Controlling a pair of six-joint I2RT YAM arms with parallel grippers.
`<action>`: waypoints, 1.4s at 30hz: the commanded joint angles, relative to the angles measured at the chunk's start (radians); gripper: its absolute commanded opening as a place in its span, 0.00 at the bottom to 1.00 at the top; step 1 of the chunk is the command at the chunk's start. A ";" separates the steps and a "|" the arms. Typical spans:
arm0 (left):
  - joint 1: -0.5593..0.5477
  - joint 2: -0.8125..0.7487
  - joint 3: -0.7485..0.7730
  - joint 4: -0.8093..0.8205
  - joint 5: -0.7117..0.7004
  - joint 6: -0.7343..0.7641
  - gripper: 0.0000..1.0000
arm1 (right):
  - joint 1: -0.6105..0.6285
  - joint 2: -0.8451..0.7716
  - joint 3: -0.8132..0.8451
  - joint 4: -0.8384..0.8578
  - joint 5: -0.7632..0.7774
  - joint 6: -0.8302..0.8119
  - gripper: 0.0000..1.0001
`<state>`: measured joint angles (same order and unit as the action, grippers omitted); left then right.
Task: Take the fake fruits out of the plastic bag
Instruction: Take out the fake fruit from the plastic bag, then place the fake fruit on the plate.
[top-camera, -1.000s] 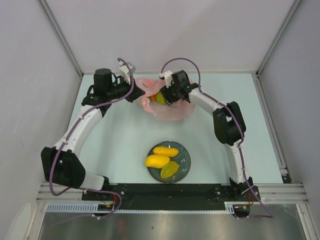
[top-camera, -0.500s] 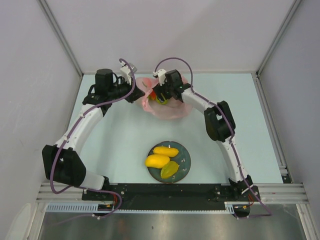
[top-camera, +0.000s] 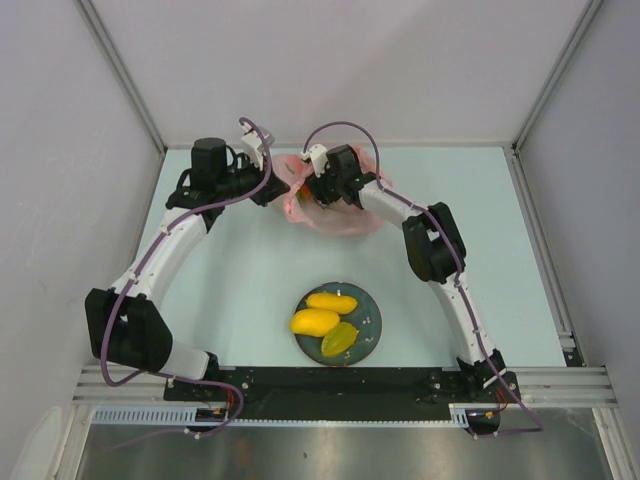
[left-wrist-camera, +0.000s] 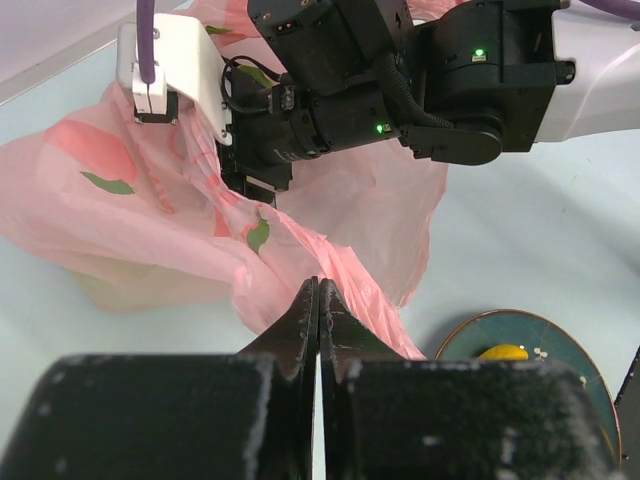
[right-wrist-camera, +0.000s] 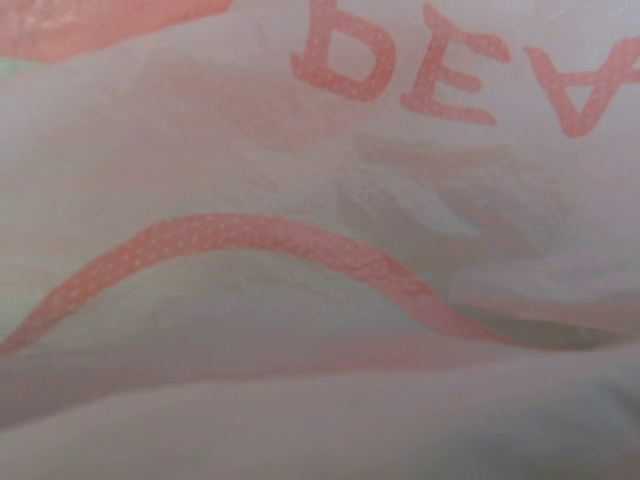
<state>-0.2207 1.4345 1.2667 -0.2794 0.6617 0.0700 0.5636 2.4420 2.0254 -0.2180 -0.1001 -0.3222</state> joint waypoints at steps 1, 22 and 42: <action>-0.005 -0.006 0.011 0.026 0.018 0.008 0.01 | 0.007 -0.084 -0.028 0.002 -0.023 -0.034 0.32; -0.005 -0.009 0.010 0.045 0.019 0.004 0.00 | 0.001 -0.645 -0.487 -0.102 -0.388 -0.170 0.26; -0.023 -0.020 -0.009 0.040 0.021 -0.001 0.00 | 0.094 -1.157 -1.102 -0.259 -0.449 -0.758 0.24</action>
<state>-0.2333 1.4345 1.2659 -0.2600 0.6621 0.0685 0.6521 1.3155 0.9344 -0.5117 -0.5278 -0.9894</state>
